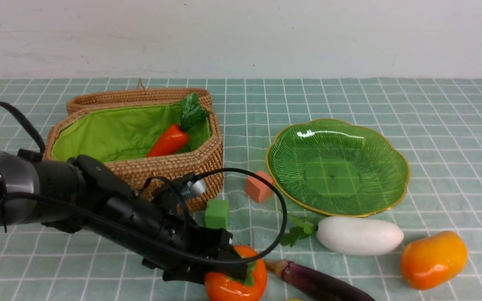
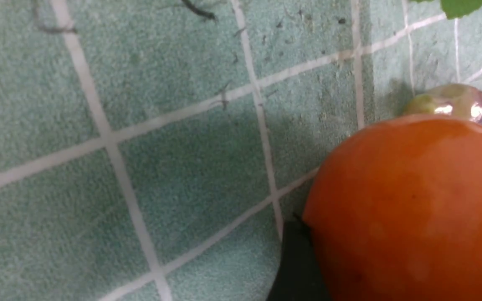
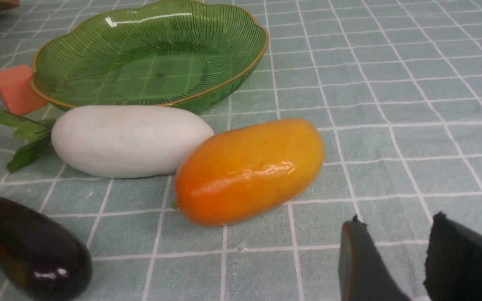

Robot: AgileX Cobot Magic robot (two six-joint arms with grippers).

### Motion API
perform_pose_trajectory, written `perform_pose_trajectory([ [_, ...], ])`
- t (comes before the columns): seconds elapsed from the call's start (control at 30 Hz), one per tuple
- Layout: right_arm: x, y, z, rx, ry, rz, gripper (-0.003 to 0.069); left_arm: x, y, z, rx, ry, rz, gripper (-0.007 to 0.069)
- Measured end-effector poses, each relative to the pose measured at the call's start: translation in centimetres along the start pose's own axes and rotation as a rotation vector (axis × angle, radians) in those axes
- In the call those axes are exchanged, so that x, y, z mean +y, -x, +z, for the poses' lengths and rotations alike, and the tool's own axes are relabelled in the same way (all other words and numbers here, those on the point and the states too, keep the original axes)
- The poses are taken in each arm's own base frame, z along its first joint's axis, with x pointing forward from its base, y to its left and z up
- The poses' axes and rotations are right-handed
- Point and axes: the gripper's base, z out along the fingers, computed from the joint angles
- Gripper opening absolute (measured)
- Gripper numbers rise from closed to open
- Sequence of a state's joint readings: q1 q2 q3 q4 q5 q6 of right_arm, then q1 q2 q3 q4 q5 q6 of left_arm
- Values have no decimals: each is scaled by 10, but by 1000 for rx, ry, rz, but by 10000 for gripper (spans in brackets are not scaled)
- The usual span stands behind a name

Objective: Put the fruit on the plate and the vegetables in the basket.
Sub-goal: Grab a tomato with your left arm and place it on the plate on the right.

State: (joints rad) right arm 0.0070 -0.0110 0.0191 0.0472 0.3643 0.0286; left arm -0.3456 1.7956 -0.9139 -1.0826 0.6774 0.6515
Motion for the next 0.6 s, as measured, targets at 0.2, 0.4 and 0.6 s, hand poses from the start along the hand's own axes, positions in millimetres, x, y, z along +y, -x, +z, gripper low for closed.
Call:
perform_pose_trajectory([
  [0.2, 0, 0, 0, 0, 0, 0, 244, -5, -4, -3, 36, -40, -3, 479],
  [0.4, 0, 0, 0, 0, 0, 0, 244, -31, 2, -30, -51, -119, 19, 479],
  [0.6, 0, 0, 0, 0, 0, 0, 244, -66, 23, -63, -133, -207, 99, 479],
])
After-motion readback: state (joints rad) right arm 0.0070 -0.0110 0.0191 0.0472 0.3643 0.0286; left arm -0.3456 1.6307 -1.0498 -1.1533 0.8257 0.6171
